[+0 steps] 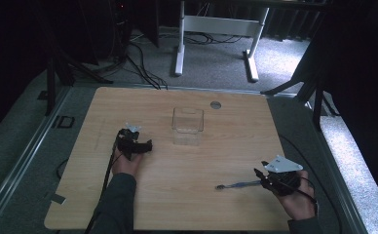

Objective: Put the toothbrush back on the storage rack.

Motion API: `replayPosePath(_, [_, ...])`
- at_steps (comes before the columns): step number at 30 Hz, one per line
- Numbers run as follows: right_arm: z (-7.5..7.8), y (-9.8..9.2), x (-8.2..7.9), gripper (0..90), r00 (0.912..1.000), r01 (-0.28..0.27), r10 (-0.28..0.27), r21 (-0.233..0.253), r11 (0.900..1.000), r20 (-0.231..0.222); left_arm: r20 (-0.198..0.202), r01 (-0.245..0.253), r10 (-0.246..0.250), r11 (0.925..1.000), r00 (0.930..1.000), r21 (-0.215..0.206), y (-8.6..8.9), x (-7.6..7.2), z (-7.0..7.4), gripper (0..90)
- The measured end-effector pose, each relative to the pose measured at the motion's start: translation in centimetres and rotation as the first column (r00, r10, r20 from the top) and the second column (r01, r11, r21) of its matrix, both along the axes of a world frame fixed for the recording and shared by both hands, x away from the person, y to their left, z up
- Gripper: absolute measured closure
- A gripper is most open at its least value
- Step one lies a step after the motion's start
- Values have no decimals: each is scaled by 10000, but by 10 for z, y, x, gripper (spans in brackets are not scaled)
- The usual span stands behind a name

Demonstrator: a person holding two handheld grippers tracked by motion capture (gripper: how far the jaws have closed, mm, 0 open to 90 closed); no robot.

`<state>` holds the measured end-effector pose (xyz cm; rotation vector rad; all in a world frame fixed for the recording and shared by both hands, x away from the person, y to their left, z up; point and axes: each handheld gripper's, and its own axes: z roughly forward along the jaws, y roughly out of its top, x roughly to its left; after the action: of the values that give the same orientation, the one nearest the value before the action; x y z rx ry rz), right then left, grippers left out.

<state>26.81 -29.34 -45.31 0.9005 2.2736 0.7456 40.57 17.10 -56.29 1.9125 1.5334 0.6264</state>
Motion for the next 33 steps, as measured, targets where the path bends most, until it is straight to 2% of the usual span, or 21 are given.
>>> replayPosePath(33, [-3, 12, 4, 623, 9952, -894, 873, -490, 9948, -450, 0, 1, -1, 10000, 10000, 1, 0, 0, 0, 137])
